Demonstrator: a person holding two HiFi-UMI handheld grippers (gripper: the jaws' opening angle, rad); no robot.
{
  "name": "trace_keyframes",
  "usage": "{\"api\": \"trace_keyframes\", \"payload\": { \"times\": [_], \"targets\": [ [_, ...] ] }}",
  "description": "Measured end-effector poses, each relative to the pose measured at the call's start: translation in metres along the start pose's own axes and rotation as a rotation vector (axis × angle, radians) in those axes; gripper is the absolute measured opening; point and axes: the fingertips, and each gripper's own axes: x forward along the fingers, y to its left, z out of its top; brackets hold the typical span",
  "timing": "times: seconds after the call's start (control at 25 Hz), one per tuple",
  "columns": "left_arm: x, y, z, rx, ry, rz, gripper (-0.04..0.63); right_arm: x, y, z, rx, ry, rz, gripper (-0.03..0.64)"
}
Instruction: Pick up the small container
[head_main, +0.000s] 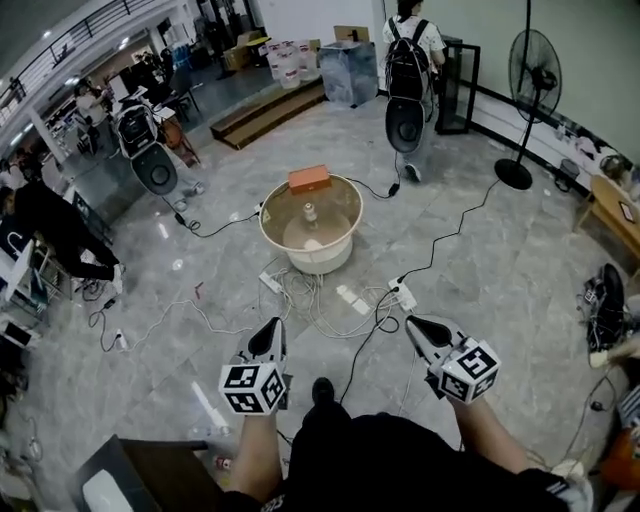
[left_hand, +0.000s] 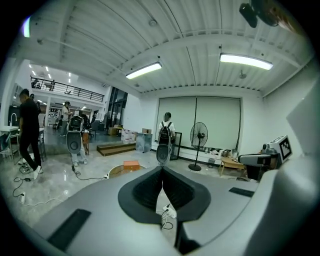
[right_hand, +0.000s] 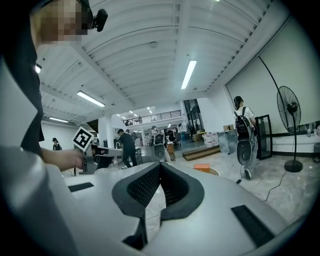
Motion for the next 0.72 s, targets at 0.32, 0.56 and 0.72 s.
{"api": "trace_keyframes", "payload": {
  "times": [0.32, 0.56, 0.72],
  "targets": [
    [0.086, 0.034, 0.021, 0.0, -0.01, -0.057, 0.012, 0.046, -0.06, -0.001, 0.062, 0.04, -0.097, 0.014],
    [0.18, 0.118, 0.039, -0.04, 0.002, -0.071, 0.014, 0.153, -0.1, 0.017, 0.075, 0.055, -0.117, 0.014],
    [0.232, 0.167, 0.062, -0.035, -0.001, -0.105, 0.012, 0.242, -0.108, 0.042, 0.067, 0.065, -0.078, 0.014]
  ]
}}
